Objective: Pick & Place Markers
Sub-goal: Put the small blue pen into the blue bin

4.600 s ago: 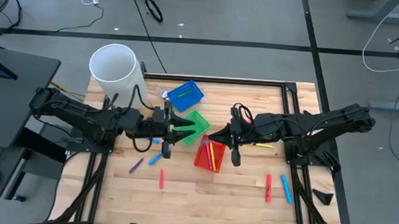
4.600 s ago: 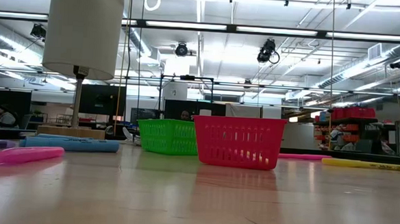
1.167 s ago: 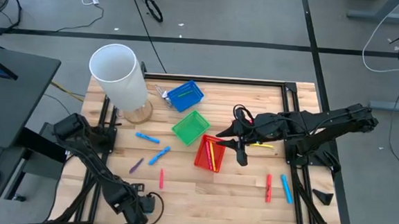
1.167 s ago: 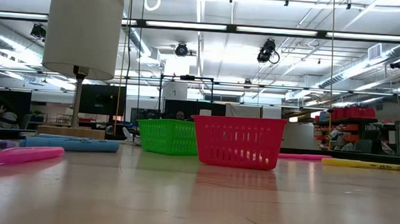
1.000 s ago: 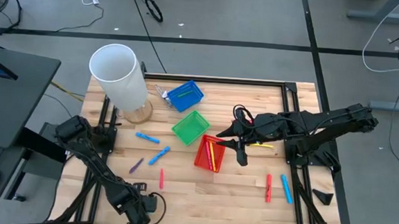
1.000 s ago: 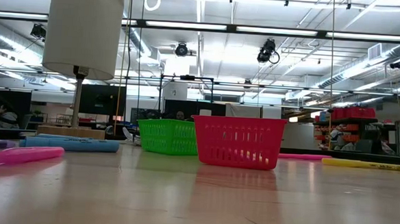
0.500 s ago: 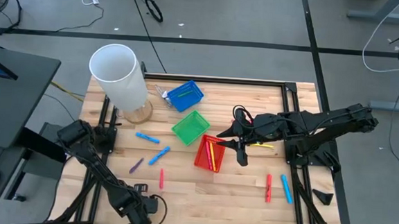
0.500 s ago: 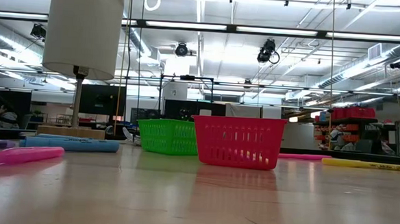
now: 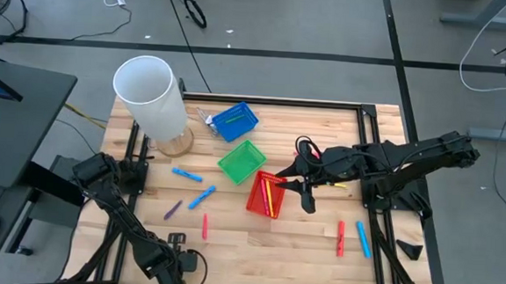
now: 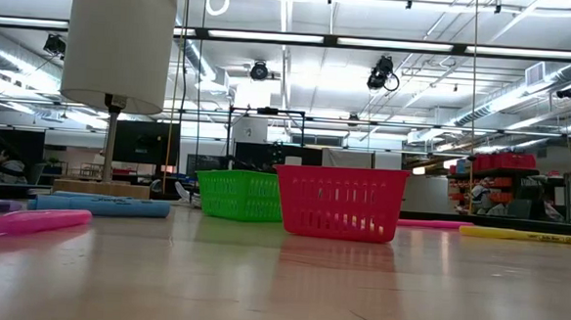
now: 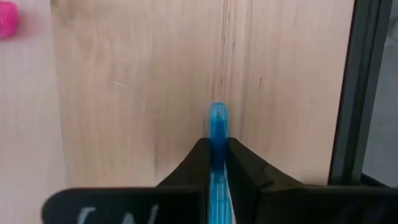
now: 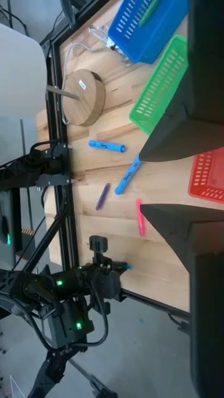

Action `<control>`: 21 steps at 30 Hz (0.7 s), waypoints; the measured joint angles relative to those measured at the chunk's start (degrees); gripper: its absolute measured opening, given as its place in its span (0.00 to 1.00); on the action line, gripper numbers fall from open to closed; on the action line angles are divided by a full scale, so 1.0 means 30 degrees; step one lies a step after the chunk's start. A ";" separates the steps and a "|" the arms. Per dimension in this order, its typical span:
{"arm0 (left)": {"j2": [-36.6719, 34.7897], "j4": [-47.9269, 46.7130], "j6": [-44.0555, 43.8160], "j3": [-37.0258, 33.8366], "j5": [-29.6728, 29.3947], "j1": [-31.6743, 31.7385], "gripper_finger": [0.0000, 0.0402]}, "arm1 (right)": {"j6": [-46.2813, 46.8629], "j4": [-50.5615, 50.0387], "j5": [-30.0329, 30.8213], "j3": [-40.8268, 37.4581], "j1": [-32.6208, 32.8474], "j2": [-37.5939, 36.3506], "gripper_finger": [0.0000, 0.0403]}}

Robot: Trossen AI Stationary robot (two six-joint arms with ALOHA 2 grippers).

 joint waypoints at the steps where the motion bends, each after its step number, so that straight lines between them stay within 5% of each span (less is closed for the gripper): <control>1: 0.0000 -0.0053 0.0133 0.0000 -0.0093 0.0013 0.08 | 0.0042 0.0000 0.0000 0.0000 0.0000 0.0000 0.30; 21: -0.1977 -0.1939 -0.1578 -0.0177 -0.3443 0.1631 0.09 | 0.0242 -0.0009 0.0007 0.0000 -0.0007 -0.0581 0.30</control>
